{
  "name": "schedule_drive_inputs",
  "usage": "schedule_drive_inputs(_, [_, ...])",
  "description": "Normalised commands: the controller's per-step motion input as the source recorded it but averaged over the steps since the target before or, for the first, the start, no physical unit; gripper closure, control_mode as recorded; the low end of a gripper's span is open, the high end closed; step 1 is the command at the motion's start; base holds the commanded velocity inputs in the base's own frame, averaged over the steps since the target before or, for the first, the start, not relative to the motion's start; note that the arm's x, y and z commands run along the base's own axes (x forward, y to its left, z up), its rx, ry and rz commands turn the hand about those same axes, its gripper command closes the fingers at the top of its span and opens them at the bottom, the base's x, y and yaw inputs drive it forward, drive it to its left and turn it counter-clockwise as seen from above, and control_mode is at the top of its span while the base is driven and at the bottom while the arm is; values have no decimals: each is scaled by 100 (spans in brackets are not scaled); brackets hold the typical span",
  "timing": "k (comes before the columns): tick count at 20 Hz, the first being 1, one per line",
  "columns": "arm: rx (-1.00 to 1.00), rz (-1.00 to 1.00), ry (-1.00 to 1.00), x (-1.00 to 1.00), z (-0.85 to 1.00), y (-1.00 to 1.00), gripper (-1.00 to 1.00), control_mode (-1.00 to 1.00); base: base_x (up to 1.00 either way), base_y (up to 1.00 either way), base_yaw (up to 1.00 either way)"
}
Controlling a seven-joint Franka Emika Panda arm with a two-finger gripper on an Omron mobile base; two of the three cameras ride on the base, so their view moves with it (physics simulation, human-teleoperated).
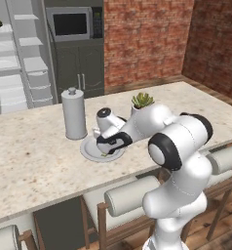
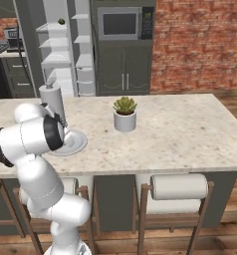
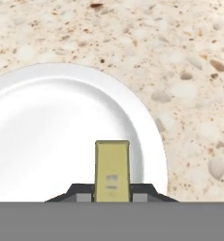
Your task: Retrieve the butter from the fridge and place it on a plate on the dining table. Then retrieve the butter knife by the fridge and place it near the plate.
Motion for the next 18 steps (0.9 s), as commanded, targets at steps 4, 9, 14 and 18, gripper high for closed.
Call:
schedule_drive_inputs(4, [0, -2, 0, 6, -3, 1, 100, -100, 0, 0, 0])
schedule_drive_inputs(9, [0, 0, 0, 4, -3, 0, 100, -100, 0, 0, 0])
schedule_drive_inputs(14, [0, 0, -1, 18, -10, 0, 100, -100, 0, 0, 0])
schedule_drive_inputs(18, [1, 0, -2, 25, -11, 0, 100, -100, 0, 0, 0])
